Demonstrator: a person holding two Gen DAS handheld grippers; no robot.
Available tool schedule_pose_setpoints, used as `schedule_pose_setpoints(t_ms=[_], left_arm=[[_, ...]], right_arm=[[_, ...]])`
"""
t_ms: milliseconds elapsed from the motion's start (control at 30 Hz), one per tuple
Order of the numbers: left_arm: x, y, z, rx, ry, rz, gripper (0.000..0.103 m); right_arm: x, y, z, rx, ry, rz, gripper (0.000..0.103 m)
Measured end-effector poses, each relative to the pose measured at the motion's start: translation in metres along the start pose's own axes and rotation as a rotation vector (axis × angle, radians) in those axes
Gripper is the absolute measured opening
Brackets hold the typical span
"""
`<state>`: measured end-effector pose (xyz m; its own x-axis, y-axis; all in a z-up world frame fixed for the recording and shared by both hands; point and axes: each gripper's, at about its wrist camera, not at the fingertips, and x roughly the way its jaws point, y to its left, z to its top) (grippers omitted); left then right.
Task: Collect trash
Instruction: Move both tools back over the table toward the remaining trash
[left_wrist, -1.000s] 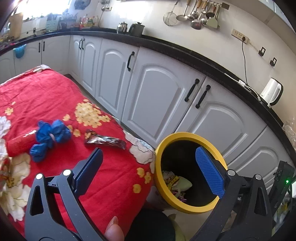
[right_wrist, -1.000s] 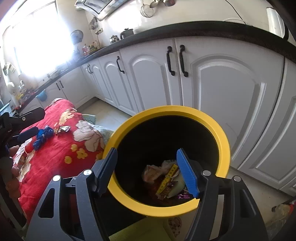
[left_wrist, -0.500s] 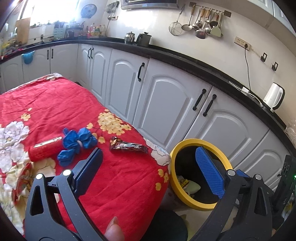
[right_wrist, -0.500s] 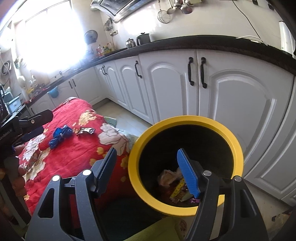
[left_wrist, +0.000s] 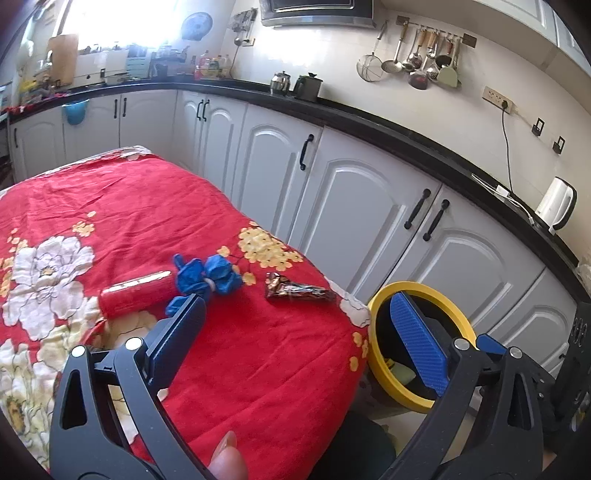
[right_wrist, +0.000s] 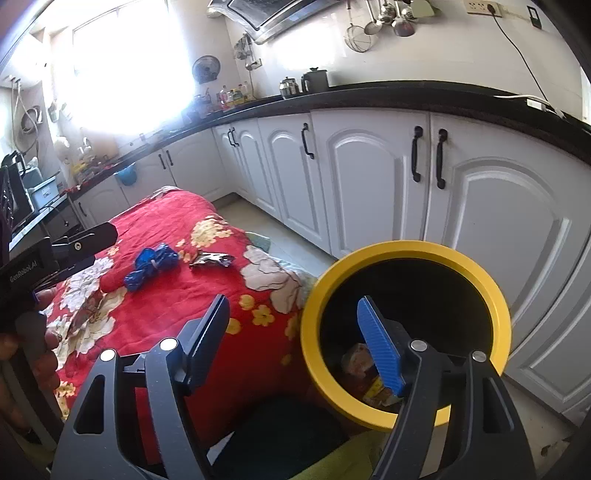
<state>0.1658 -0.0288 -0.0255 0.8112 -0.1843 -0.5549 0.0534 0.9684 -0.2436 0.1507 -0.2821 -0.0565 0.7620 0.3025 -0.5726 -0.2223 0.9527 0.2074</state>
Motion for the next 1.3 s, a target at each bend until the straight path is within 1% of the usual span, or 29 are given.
schedule_pose_setpoints(t_ms=[300, 767, 933, 1067, 1167, 1300], left_arm=[[-0.013, 0.02, 0.001, -0.01, -0.015, 0.029, 0.092], [-0.033, 0.071, -0.002, 0.025, -0.018, 0.137, 0.092], [-0.038, 0.096, -0.007, 0.025, -0.005, 0.182, 0.092], [-0.041, 0.117, -0.013, 0.014, 0.008, 0.202, 0.092], [-0.042, 0.129, -0.017, -0.004, 0.018, 0.21, 0.092], [-0.04, 0.144, -0.023, -0.038, 0.036, 0.212, 0.092]], right_arm=[[0.001, 0.025, 0.005, -0.029, -0.007, 0.031, 0.072], [0.015, 0.073, 0.017, -0.094, -0.004, 0.091, 0.072], [0.028, 0.094, 0.022, -0.118, 0.007, 0.12, 0.072], [0.045, 0.113, 0.026, -0.135, 0.023, 0.147, 0.072], [0.06, 0.125, 0.03, -0.14, 0.041, 0.166, 0.072], [0.079, 0.139, 0.034, -0.148, 0.06, 0.17, 0.072]])
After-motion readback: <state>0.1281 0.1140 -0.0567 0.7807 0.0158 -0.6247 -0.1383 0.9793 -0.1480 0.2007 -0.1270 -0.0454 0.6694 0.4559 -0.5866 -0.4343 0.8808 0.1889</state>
